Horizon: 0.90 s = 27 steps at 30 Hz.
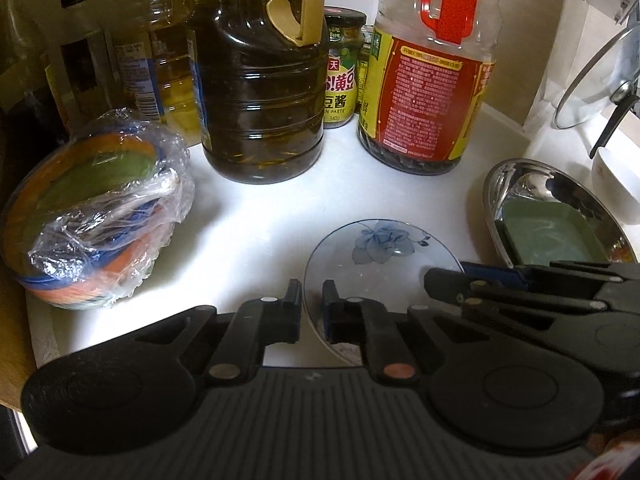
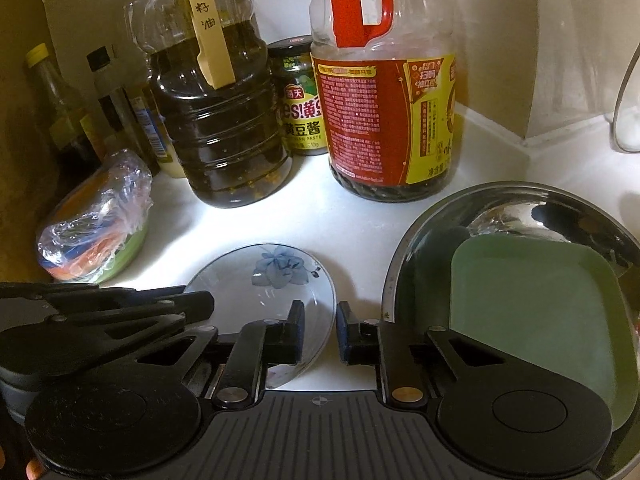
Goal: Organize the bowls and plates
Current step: 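Lift the saucer with both grippers and carry it over the steel basin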
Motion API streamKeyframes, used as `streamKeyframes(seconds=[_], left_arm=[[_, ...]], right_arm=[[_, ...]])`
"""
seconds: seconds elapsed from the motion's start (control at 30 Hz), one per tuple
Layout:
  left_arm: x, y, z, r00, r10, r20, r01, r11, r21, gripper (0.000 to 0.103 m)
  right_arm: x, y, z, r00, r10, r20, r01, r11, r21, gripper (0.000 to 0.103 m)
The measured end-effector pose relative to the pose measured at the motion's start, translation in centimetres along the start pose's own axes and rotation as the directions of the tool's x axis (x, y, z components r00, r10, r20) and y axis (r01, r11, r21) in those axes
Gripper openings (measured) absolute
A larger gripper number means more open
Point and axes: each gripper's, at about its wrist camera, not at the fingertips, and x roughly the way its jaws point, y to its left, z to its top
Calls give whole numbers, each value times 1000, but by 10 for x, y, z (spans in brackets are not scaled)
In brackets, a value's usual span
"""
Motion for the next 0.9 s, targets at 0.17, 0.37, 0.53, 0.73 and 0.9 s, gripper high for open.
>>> streamKeyframes(seconds=[0.17, 0.37, 0.53, 0.73, 0.9], left_arm=[[-10, 2, -9, 1000, -4, -19, 3, 1000, -17, 9], [-25, 8, -24, 999, -7, -39, 5, 999, -51, 9], [-27, 9, -27, 999, -8, -35, 5, 998, -68, 10], [-31, 7, -30, 999, 2, -40, -5, 998, -70, 10], [-39, 4, -32, 999, 19, -32, -21, 997, -70, 9]], right_arm=[[-5, -1, -1, 999, 29, -36, -29, 1000, 8, 11], [-16, 8, -12, 995, 73, -64, -74, 997, -10, 12], [-15, 6, -18, 992, 101, -81, -101, 995, 14, 12], [-19, 5, -21, 992, 103, -75, -103, 995, 5, 11], [-28, 4, -22, 991, 118, -70, -119, 993, -2, 9]])
